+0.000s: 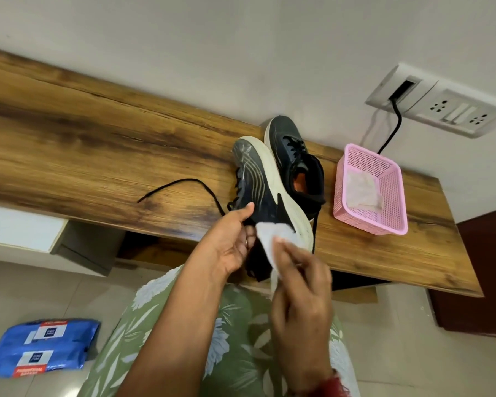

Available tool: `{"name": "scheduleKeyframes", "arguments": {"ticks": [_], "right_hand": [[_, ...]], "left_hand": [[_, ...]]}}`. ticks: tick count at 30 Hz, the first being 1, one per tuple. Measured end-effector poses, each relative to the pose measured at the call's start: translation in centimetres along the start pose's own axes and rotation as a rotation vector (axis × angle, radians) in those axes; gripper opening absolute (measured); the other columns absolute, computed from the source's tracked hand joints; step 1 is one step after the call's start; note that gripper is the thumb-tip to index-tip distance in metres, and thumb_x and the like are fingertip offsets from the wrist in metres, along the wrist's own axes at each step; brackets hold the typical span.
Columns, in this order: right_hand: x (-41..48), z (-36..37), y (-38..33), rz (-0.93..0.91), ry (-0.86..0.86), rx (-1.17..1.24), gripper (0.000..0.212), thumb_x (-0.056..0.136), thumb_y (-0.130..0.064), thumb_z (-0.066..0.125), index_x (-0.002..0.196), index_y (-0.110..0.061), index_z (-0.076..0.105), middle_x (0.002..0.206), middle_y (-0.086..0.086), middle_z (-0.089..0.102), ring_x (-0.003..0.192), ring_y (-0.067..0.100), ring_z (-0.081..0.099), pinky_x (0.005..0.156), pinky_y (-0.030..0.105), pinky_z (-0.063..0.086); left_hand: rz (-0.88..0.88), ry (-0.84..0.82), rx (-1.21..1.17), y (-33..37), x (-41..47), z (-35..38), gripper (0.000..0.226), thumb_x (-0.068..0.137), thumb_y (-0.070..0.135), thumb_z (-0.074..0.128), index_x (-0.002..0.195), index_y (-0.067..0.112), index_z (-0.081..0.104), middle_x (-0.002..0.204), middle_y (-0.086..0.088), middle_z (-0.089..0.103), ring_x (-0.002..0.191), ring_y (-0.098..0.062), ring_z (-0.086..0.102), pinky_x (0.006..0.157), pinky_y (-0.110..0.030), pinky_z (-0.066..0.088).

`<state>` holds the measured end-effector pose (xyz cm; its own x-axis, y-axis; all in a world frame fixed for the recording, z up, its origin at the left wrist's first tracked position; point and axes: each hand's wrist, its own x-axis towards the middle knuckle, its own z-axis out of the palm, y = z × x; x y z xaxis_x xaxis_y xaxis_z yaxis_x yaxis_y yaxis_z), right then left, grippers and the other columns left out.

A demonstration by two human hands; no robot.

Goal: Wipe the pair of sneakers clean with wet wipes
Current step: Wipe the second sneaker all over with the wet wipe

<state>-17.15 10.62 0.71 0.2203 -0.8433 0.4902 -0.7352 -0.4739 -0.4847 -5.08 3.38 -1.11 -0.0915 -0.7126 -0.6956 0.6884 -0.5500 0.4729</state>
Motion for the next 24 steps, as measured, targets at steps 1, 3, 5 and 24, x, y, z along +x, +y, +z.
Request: {"name": "scheduleKeyframes", "arguments": {"ticks": [1, 3, 5, 24], "right_hand": [[0.7, 0.0, 0.5, -0.003, 0.016, -0.04, 0.047, 0.079, 0.001, 0.042, 0.122, -0.004, 0.06, 0.112, 0.006, 0.051, 0.105, 0.015, 0.044, 0.092, 0.011, 0.038], [1.3, 1.0, 1.6, -0.029, -0.053, -0.165, 0.046, 0.077, 0.005, 0.051, 0.122, -0.004, 0.06, 0.108, 0.012, 0.056, 0.1, 0.019, 0.043, 0.08, 0.024, 0.049], [0.0, 2.5, 2.2, -0.096, -0.129, -0.252, 0.042, 0.08, 0.003, 0.056, 0.121, -0.002, 0.06, 0.102, 0.013, 0.056, 0.094, 0.02, 0.044, 0.067, 0.03, 0.054], [-3.0, 3.1, 2.3, 0.156, -0.05, 0.173, 0.041, 0.068, 0.01, 0.055, 0.1, -0.009, 0.071, 0.088, 0.0, 0.058, 0.087, 0.004, 0.056, 0.078, 0.012, 0.047]], "left_hand": [[0.001, -0.001, 0.009, -0.1, -0.1, 0.2, 0.025, 0.099, 0.028, 0.046, 0.092, 0.008, 0.061, 0.064, -0.004, 0.068, 0.055, -0.01, 0.06, 0.06, -0.018, 0.05], [-0.016, -0.015, -0.006, -0.2, 0.1, 0.4, 0.029, 0.1, 0.028, 0.044, 0.092, 0.006, 0.061, 0.063, -0.007, 0.068, 0.052, -0.011, 0.062, 0.054, -0.018, 0.052], [-0.054, -0.028, -0.05, -0.4, 0.1, 0.2, 0.035, 0.1, 0.028, 0.042, 0.098, 0.0, 0.062, 0.074, -0.013, 0.071, 0.06, -0.019, 0.068, 0.06, -0.027, 0.057], [0.005, -0.024, 0.009, -0.9, -0.1, 0.1, 0.031, 0.101, 0.027, 0.041, 0.094, 0.006, 0.061, 0.064, -0.008, 0.071, 0.054, -0.013, 0.066, 0.055, -0.023, 0.056]]}}
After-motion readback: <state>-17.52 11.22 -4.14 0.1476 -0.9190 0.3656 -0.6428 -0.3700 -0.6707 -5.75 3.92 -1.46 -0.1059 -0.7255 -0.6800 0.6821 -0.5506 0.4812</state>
